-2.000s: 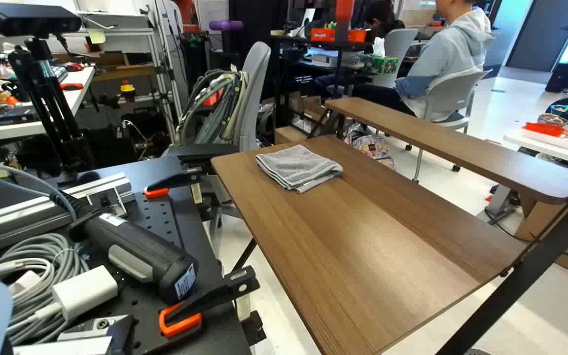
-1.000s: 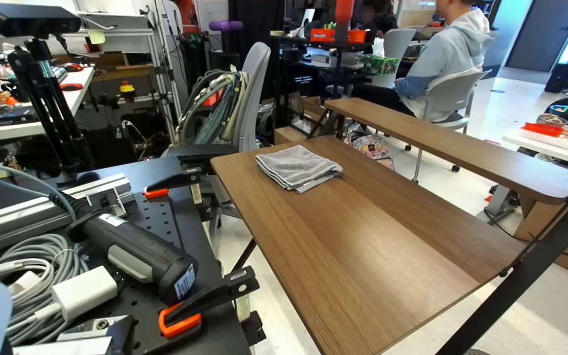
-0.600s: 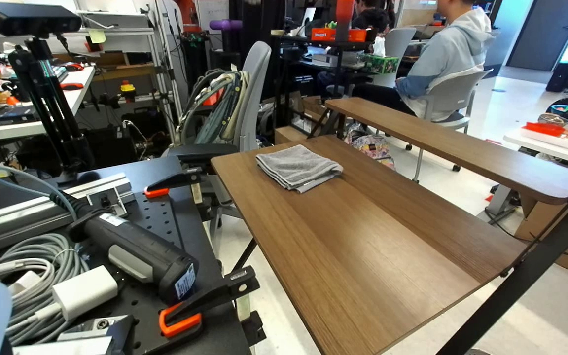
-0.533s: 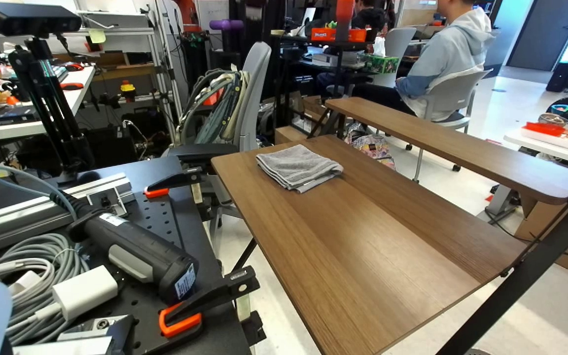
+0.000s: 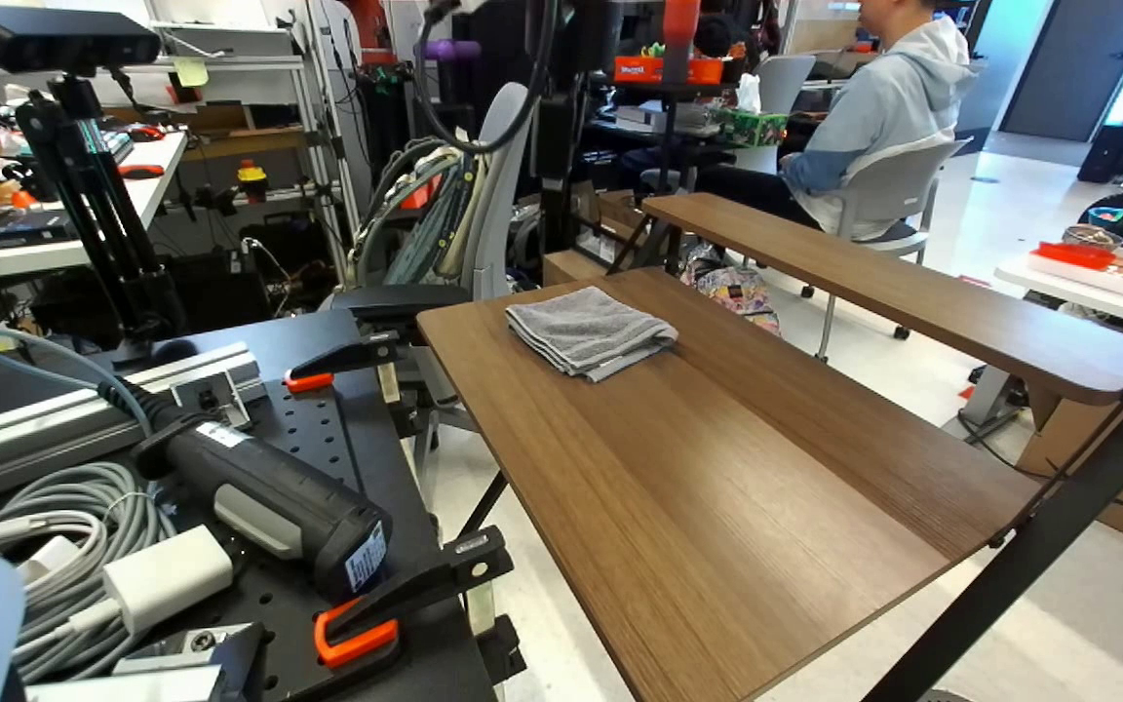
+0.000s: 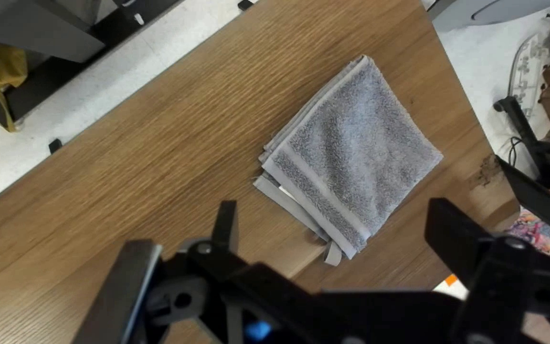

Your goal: Slide the grey towel on the table to the right.

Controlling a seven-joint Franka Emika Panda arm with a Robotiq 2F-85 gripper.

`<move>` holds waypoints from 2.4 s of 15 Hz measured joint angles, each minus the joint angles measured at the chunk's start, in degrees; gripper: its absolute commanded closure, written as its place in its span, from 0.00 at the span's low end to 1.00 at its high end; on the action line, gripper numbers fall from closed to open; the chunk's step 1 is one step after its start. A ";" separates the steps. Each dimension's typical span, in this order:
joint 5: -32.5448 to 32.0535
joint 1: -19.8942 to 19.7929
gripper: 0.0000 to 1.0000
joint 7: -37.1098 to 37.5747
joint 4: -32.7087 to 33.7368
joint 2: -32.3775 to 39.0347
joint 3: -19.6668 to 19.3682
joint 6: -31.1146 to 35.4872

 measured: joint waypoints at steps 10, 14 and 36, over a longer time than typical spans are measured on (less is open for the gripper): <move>-0.67 6.92 0.00 6.00 17.93 24.40 -1.92 11.56; -2.64 10.00 0.00 9.94 25.03 30.77 -4.23 11.54; -10.34 12.68 0.00 24.10 49.91 49.87 -10.33 -2.63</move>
